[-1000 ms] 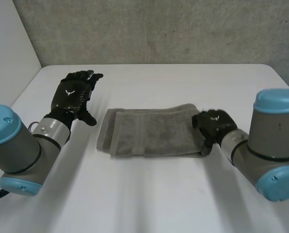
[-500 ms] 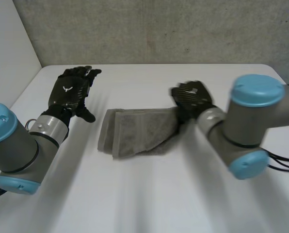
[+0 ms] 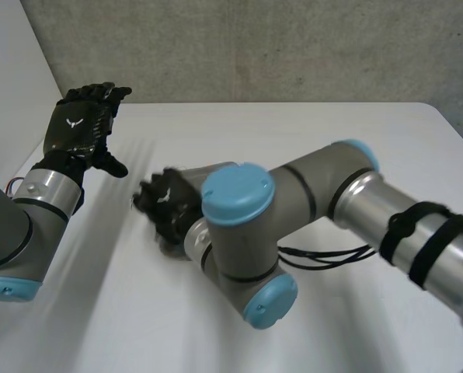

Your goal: Fold the towel.

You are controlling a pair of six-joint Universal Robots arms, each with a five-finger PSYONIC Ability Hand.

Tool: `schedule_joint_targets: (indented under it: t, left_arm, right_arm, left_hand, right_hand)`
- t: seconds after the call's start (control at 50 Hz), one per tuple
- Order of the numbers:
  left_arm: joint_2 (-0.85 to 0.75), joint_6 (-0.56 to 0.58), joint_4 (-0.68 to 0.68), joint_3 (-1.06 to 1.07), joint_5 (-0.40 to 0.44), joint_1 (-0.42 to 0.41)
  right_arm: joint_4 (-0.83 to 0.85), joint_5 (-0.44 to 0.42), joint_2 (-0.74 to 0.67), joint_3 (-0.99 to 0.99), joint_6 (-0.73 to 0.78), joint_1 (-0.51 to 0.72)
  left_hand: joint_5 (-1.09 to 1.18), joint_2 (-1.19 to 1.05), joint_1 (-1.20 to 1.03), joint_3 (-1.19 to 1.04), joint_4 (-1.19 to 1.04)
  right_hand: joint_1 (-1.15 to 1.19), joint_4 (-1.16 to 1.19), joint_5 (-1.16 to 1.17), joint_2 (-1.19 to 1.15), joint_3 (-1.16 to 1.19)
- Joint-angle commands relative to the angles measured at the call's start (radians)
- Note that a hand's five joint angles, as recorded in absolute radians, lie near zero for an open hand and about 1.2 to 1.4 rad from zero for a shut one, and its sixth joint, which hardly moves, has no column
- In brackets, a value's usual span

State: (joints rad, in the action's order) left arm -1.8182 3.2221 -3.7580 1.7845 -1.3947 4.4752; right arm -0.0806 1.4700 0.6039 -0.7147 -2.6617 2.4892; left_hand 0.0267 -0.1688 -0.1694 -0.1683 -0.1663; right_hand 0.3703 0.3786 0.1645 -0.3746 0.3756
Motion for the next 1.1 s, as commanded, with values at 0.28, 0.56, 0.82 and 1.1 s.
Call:
schedule_joint_targets:
  t: [0.28,0.56,0.82,1.1]
  left_arm:
    - [-0.131,-0.097,0.052,-0.043,0.005,-0.071]
    - [-0.317,-0.091,0.153,-0.091,0.003,-0.145]
    - [-0.121,-0.087,0.216,-0.152,0.0,-0.143]
    - [0.143,-0.096,0.569,-0.404,-0.119,-0.143]
  right_arm:
    - [-0.002,0.092,0.252,-0.233,-0.389,-0.243]
    - [-0.007,-0.079,0.033,-0.183,-0.417,-0.276]
    - [-0.054,-0.065,0.276,-0.166,-0.406,-0.309]
    - [-0.123,0.21,0.656,-0.289,-0.382,-0.435]
  left_hand:
    - [-0.027,-0.006,-0.005,-0.006,-0.008]
    - [-0.027,-0.006,-0.005,-0.006,-0.008]
    - [-0.027,-0.006,-0.005,-0.006,-0.008]
    - [-0.027,-0.006,-0.005,-0.006,-0.008]
  right_hand:
    - [-0.196,-0.204,-0.165,0.2,-0.201]
    - [-0.196,-0.204,-0.165,0.2,-0.201]
    - [-0.196,-0.204,-0.165,0.2,-0.201]
    - [-0.196,-0.204,-0.165,0.2,-0.201]
